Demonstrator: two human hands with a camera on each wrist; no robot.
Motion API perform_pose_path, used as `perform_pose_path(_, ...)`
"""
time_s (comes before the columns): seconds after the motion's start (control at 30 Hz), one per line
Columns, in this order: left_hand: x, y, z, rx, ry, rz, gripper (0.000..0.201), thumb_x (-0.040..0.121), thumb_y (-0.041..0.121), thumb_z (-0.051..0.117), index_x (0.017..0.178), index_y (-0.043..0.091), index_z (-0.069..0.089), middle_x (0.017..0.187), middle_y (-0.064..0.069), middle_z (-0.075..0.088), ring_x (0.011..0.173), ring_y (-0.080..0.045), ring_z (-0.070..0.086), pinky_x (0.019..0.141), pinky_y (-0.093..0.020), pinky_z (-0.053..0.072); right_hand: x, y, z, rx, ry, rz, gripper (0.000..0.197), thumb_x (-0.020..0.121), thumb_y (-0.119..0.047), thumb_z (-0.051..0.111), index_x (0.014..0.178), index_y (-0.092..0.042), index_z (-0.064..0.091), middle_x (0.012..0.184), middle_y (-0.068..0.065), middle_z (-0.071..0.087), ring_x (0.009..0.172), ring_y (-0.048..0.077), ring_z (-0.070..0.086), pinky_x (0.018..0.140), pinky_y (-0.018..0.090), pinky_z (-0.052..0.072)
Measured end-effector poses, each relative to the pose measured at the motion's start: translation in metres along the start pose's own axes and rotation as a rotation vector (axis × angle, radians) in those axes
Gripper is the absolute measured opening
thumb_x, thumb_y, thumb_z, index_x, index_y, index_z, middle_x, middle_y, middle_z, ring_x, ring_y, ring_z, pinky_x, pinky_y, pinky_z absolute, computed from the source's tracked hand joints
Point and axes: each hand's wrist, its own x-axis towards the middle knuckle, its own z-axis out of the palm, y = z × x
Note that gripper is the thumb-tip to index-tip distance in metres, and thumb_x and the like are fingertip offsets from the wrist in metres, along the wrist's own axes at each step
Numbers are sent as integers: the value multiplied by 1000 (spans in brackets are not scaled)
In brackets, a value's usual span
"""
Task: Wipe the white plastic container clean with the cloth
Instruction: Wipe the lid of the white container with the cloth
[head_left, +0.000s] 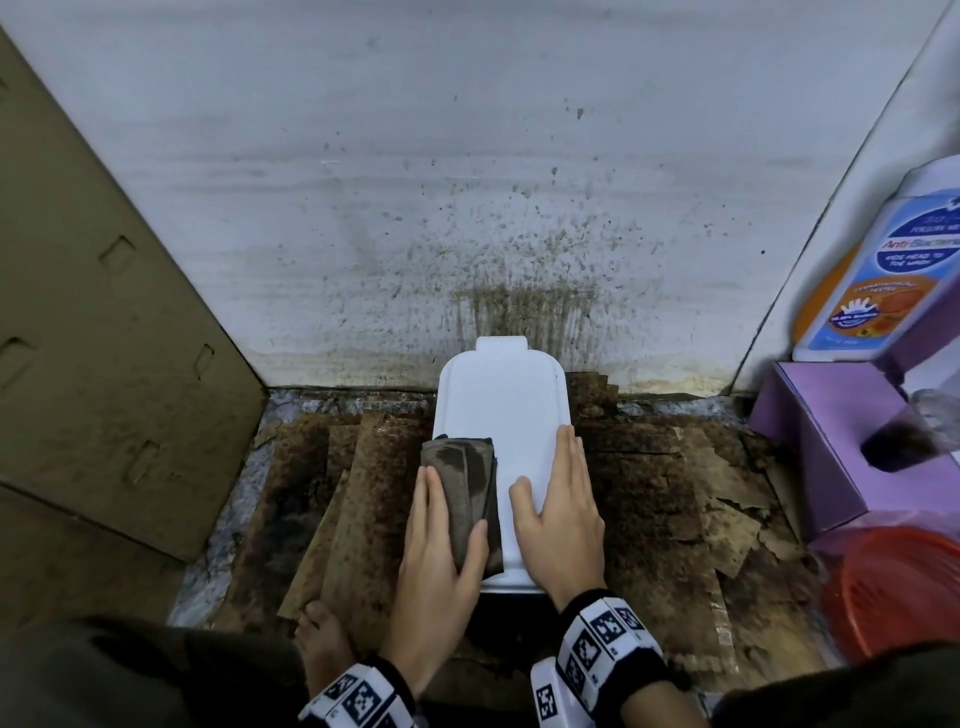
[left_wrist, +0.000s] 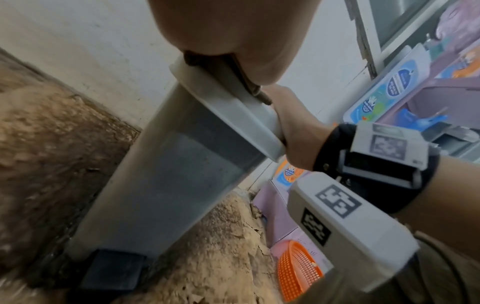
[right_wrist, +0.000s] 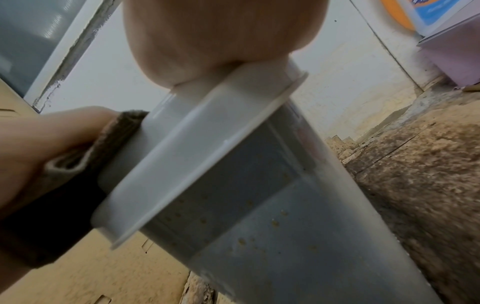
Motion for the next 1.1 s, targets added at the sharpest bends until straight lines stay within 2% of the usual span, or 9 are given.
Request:
perform_pose_path(0.1, 5, 2, -5, 55, -54, 24, 77, 98, 58, 28, 152, 38, -22, 162, 21, -27, 149, 7, -18, 122, -18, 3, 0, 0, 1, 1, -2, -9, 76, 100, -39, 44, 161, -21, 3, 169, -9, 3, 154, 5, 1, 123, 32, 18)
perform_pose_path(0.2, 21, 7, -15, 139, -139, 27, 78, 100, 55, 26, 156, 29, -22, 163, 13, -28, 150, 2, -13, 114, -13, 2, 1, 0, 1, -6, 0, -11, 77, 97, -43, 39, 161, -20, 3, 169, -9, 2, 154, 5, 1, 122, 31, 18)
perform_pose_path(0.27, 38, 11, -21, 171, -212, 18, 78, 104, 50, 29, 157, 23, -21, 165, 6, -28, 154, -8, -8, 116, -17, 7, 1, 1, 1, -6, -5, -8, 77, 97, -44, 37, 161, -21, 2, 169, -9, 2, 154, 5, 0, 122, 32, 19)
perform_pose_path(0.4, 82, 17, -30, 217, -336, -9, 81, 106, 49, 30, 157, 18, -24, 165, -4, -29, 156, -24, 5, 120, -36, 24, 2, 1, 1, -4, -10, -14, 77, 95, -47, 34, 161, -22, 1, 168, -11, 1, 154, 3, 0, 121, 33, 21)
perform_pose_path(0.57, 140, 24, -34, 271, -432, 5, 79, 109, 41, 29, 153, 5, -26, 163, -18, -28, 156, -32, -8, 125, -44, 15, 3, 3, 2, -6, -16, -16, 80, 91, -54, 26, 161, -23, 0, 168, -12, -1, 153, 2, -2, 123, 32, 20)
perform_pose_path(0.6, 151, 27, -35, 286, -433, -6, 80, 109, 42, 29, 154, 4, -25, 164, -20, -25, 156, -35, -4, 125, -44, 16, 2, 2, 2, -6, -16, -17, 81, 90, -56, 24, 161, -23, 0, 168, -12, -1, 153, 2, -2, 123, 32, 19)
perform_pose_path(0.7, 175, 29, -35, 372, -397, -17, 80, 108, 46, 28, 155, 2, -21, 165, -27, -8, 146, -45, 28, 114, -48, 36, 3, 3, 1, -10, -32, -15, 80, 92, -53, 28, 161, -23, -1, 168, -13, -2, 153, 2, -3, 123, 32, 18)
perform_pose_path(0.87, 175, 24, -32, 474, -371, 29, 77, 109, 43, 26, 156, -2, -14, 162, -31, 6, 143, -47, 30, 113, -51, 35, 1, 1, -1, 1, -43, -4, 75, 99, -45, 38, 161, -24, 0, 168, -12, -1, 154, 3, -2, 122, 35, 21)
perform_pose_path(1.1, 129, 21, -35, 430, -374, 2, 77, 108, 48, 25, 157, 9, -19, 168, -20, -8, 153, -38, 13, 121, -47, 19, 0, 0, -1, -3, -25, -4, 79, 93, -50, 31, 161, -23, 2, 168, -12, 1, 154, 3, 0, 122, 34, 22)
